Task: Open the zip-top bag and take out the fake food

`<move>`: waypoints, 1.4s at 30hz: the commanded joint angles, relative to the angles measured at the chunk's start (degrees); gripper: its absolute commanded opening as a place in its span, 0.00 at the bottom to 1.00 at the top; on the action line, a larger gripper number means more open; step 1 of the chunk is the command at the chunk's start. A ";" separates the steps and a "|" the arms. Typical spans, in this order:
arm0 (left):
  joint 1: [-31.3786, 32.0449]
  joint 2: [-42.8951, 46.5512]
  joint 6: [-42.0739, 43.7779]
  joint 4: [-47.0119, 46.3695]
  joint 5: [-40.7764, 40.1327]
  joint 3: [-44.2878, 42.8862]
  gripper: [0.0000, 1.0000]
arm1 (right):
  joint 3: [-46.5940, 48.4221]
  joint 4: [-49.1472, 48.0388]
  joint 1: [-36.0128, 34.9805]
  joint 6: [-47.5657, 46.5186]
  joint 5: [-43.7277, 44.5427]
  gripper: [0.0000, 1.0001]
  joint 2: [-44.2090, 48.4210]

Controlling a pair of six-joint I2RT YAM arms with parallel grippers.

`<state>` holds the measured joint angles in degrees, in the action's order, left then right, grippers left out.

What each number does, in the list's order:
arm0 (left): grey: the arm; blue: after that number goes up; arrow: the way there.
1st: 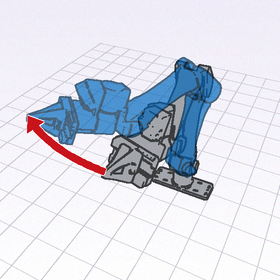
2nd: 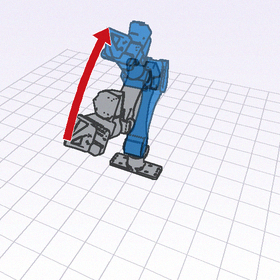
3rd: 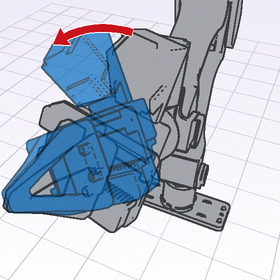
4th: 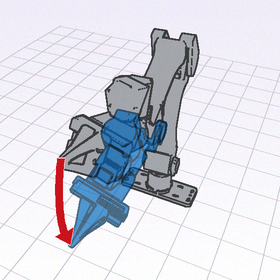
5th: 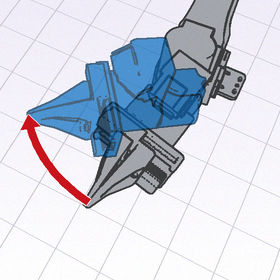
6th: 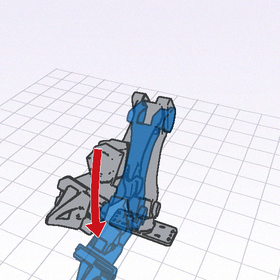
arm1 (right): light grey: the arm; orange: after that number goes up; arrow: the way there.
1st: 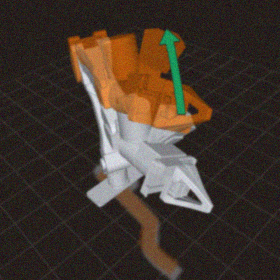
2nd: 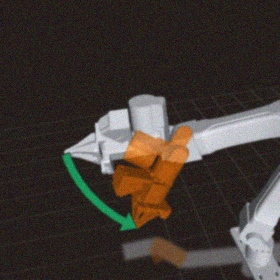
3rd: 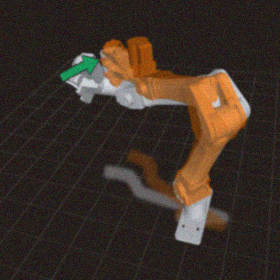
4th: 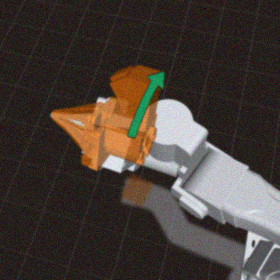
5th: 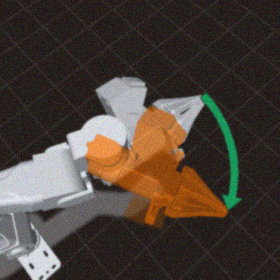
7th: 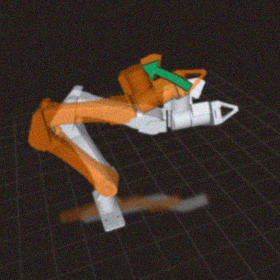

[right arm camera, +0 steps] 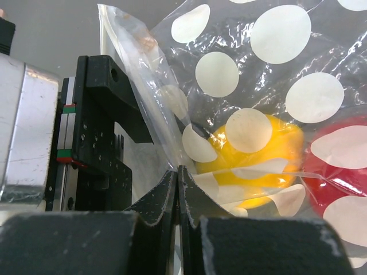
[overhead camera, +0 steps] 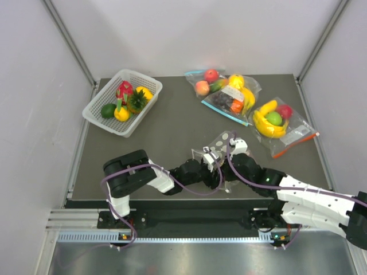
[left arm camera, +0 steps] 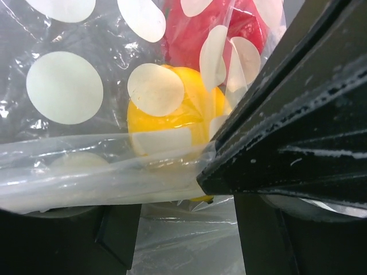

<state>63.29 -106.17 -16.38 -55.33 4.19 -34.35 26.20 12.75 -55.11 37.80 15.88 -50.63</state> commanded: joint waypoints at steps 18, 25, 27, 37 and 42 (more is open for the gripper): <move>0.52 23.97 2.32 9.09 -3.04 10.53 0.00 | 2.90 6.67 8.44 -5.90 3.72 0.00 6.69; 0.52 34.79 3.20 24.37 -10.85 9.39 0.00 | 2.46 5.62 9.23 -6.16 3.11 0.00 6.34; 0.52 38.38 3.37 27.02 -13.92 9.39 0.01 | 2.63 5.35 9.58 -6.42 2.76 0.00 6.16; -2.11 49.30 5.31 39.15 -20.88 8.25 0.02 | 3.60 2.98 11.69 -8.71 0.29 0.00 4.14; -9.47 51.94 4.17 44.85 -21.94 5.53 0.02 | 3.95 2.72 12.22 -9.24 -0.67 0.00 3.96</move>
<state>57.91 -56.34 -12.05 -14.44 -15.16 -24.97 27.07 18.13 -43.79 29.74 15.90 -46.68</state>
